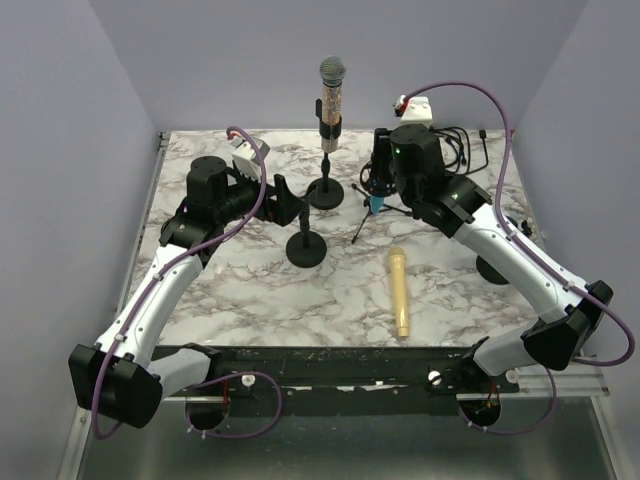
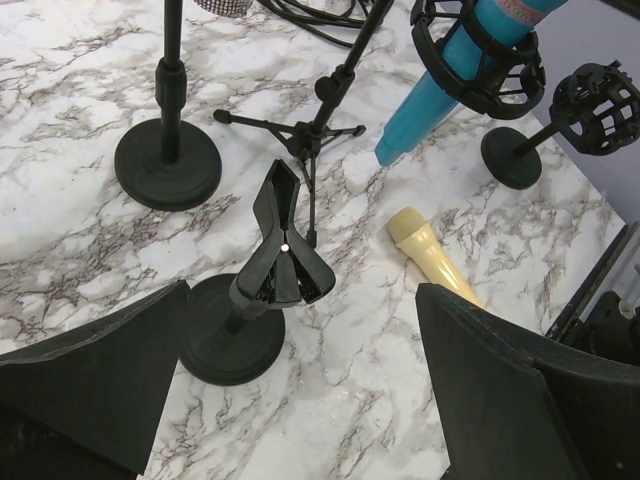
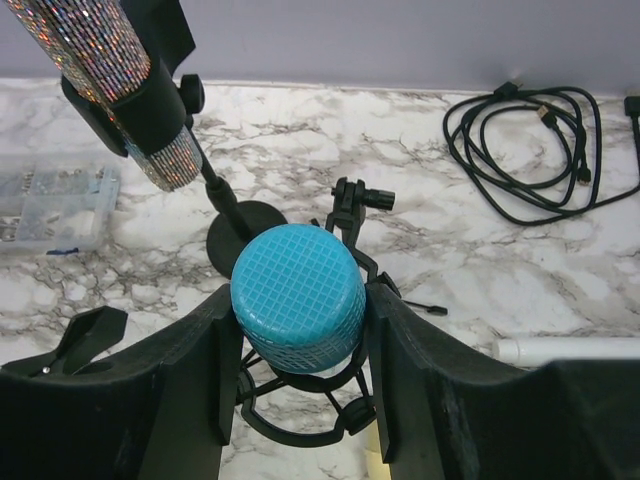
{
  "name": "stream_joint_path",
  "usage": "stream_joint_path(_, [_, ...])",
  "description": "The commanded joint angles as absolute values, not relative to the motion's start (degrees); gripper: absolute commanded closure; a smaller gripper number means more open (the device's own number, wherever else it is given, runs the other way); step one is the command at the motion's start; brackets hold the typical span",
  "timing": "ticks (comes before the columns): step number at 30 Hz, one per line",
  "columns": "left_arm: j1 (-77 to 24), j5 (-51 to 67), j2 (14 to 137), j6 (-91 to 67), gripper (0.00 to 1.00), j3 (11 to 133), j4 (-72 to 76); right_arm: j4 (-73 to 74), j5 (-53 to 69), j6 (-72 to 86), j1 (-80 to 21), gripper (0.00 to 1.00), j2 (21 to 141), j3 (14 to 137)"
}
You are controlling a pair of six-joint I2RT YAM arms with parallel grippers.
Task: Remove the microphone from the stand
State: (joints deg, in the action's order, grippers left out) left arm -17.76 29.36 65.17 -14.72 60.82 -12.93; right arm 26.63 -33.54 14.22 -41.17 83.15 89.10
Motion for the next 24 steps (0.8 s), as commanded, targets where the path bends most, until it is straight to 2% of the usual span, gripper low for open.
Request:
stream_joint_path(1, [-18.06,29.62,65.39,-14.88,0.02,61.56,-12.92,25.33,-33.5,12.58,-40.96,0.77,83.46,92.97])
stream_joint_path(19, [-18.39,29.65,65.23,-14.77,0.02,61.87,-13.28,27.71,-30.13,10.8,-41.01,0.99,82.36,106.46])
stream_joint_path(24, [-18.37,29.45,65.48,-14.77,0.02,61.96,-13.52,24.58,-28.1,10.76,-40.97,0.99,78.43,105.63])
